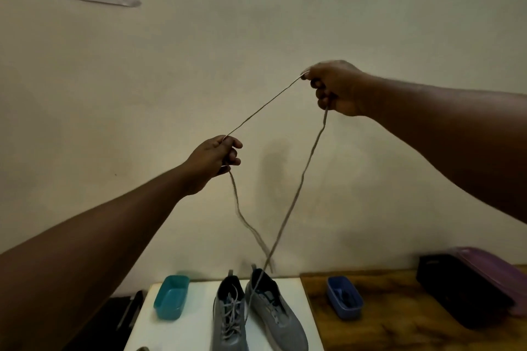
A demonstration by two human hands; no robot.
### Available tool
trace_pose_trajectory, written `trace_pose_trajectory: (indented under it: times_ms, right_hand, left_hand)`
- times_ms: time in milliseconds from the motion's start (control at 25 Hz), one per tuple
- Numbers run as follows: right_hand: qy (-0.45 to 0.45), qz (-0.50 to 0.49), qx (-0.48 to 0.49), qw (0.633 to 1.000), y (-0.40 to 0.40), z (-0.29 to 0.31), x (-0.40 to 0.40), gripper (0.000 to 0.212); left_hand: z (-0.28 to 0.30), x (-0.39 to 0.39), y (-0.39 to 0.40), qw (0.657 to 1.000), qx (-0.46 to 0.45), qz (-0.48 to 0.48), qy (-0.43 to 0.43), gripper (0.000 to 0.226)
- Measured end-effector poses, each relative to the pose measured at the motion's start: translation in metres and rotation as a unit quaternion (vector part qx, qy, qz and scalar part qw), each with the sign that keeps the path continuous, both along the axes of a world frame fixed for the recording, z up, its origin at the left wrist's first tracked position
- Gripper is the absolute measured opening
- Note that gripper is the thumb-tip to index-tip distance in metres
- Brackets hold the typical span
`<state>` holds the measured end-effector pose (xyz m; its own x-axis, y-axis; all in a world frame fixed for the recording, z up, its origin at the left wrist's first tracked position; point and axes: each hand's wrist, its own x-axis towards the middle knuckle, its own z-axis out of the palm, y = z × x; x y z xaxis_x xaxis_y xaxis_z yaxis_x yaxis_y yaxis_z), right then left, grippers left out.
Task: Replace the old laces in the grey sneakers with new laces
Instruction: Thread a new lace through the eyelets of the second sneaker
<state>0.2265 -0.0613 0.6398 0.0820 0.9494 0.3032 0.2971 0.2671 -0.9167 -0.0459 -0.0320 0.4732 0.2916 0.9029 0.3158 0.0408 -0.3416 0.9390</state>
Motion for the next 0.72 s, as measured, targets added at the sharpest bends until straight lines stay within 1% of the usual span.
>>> trace_pose_trajectory:
  times_ms: [120,240,320,400,480,560,640,720]
  right_hand:
    - [0.047,0.014,0.037,0.998,0.005,0.014,-0.002,0.011]
    - [0.092,0.021,0.068,0.993,0.01,0.025,-0.007,0.014]
    - [0.139,0.018,0.089,0.986,0.013,0.026,-0.008,0.017]
    - [0.18,0.001,0.096,0.979,0.016,0.015,-0.005,0.02]
    - [0.192,-0.034,0.087,0.977,0.021,-0.008,0.0,0.022]
    - [0.187,-0.068,0.058,0.978,0.026,-0.044,0.007,0.023]
    - [0.17,-0.088,0.018,0.981,0.033,-0.09,0.01,0.023]
    - [0.127,-0.109,-0.026,0.986,0.042,-0.144,0.01,0.024]
  left_hand:
    - [-0.005,0.003,0.001,1.0,-0.005,-0.024,0.008,0.031]
    - [-0.023,0.005,0.002,0.999,-0.026,-0.042,0.012,0.034]
    - [-0.038,0.002,0.003,0.998,-0.052,-0.035,-0.003,0.035]
    - [-0.058,-0.003,0.005,0.996,-0.09,0.001,-0.017,0.035]
    - [-0.087,-0.003,0.003,0.989,-0.134,0.059,-0.008,0.034]
    - [-0.123,0.002,-0.001,0.978,-0.178,0.109,0.015,0.032]
    - [-0.161,0.011,-0.006,0.967,-0.224,0.12,0.015,0.032]
    - [-0.193,0.023,-0.009,0.958,-0.272,0.092,-0.017,0.03]
